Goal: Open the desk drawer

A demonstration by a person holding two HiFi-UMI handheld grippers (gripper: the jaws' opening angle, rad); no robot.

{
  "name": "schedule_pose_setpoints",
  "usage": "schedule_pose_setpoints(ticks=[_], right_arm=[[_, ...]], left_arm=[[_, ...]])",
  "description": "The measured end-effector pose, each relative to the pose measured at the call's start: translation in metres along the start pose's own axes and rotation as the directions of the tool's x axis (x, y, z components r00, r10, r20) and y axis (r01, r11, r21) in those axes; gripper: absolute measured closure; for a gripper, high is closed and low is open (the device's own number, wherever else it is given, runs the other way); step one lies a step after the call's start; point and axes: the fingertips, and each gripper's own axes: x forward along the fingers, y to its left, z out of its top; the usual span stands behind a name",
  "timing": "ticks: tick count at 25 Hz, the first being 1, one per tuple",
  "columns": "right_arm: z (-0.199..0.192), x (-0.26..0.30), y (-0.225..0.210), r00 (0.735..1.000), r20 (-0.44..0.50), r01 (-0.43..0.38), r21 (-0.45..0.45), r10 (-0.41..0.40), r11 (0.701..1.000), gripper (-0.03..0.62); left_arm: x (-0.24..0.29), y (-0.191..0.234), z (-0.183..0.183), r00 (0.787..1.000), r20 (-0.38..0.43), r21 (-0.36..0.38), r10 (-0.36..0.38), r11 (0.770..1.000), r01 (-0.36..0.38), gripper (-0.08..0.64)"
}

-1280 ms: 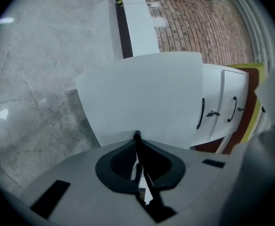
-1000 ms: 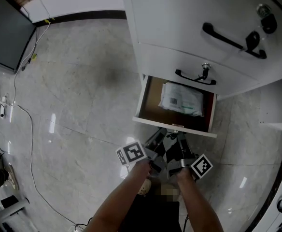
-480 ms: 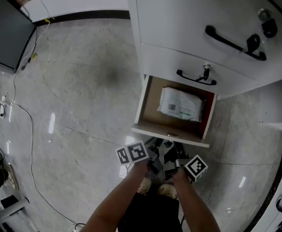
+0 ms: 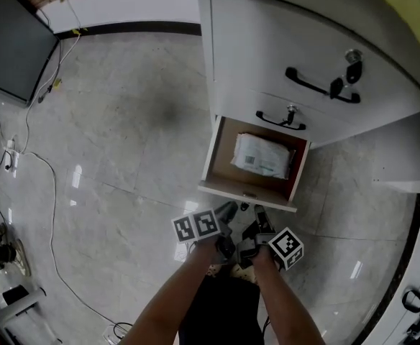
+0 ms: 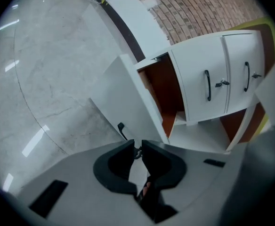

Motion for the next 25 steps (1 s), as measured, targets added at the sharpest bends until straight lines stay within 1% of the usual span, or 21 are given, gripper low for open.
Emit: schedule_pose_setpoints(ticks=[3, 6, 8, 10, 12, 15, 17, 19, 23, 24, 25], right_arm=[[0.006, -0.022, 0.025, 1.000, -0.003, 0.009, -0.034, -0.009, 0.999, 0.523], [0.020, -0.040, 0.058, 1.000, 0.014, -0.020, -0.051, 0.021, 0.999, 0.525], [0.027, -0.050, 0.085, 0.999, 0.004, -0.045, -0.106, 0.045, 0.993, 0.549], [0.028, -0.059, 0.115, 0.997, -0.029, -0.076, -0.204, 0.072, 0.976, 0.568], [0.028, -0.068, 0.146, 0.993, -0.073, -0.112, -0.318, 0.093, 0.941, 0.571], [0.019, -0.082, 0.180, 0.985, -0.152, -0.147, -0.471, 0.085, 0.870, 0.577], [0.011, -0.090, 0.205, 0.977, -0.197, -0.177, -0.545, 0.081, 0.819, 0.578], [0.002, -0.100, 0.226, 0.970, -0.232, -0.204, -0.590, 0.078, 0.781, 0.578], [-0.007, -0.125, 0.262, 0.965, -0.254, -0.223, -0.640, 0.071, 0.736, 0.578], [-0.008, -0.132, 0.270, 0.966, -0.250, -0.216, -0.648, 0.064, 0.730, 0.578], [-0.009, -0.140, 0.277, 0.969, -0.241, -0.207, -0.649, 0.059, 0.732, 0.578]], left_arm=[[-0.021, -0.021, 0.000, 1.000, 0.005, -0.001, 0.008, 1.000, -0.008, 0.522], [-0.043, -0.052, 0.005, 1.000, 0.014, 0.033, -0.012, 0.999, 0.012, 0.537], [-0.058, -0.074, 0.009, 0.999, 0.011, 0.064, -0.032, 0.997, 0.031, 0.538], [-0.075, -0.095, 0.014, 0.999, 0.003, 0.120, -0.037, 0.992, 0.036, 0.538], [-0.091, -0.117, 0.017, 0.999, -0.005, 0.183, -0.038, 0.982, 0.039, 0.538], [-0.114, -0.150, 0.023, 0.999, -0.003, 0.250, -0.052, 0.967, 0.052, 0.538], [-0.127, -0.170, 0.027, 0.998, 0.004, 0.287, -0.060, 0.956, 0.056, 0.538], [-0.140, -0.190, 0.027, 0.998, 0.010, 0.316, -0.064, 0.947, 0.058, 0.538], [-0.167, -0.232, 0.022, 0.996, 0.011, 0.365, -0.090, 0.928, 0.080, 0.538], [-0.174, -0.243, 0.020, 0.995, 0.011, 0.379, -0.097, 0.922, 0.085, 0.538], [-0.183, -0.253, 0.018, 0.995, 0.012, 0.390, -0.103, 0.916, 0.090, 0.538]])
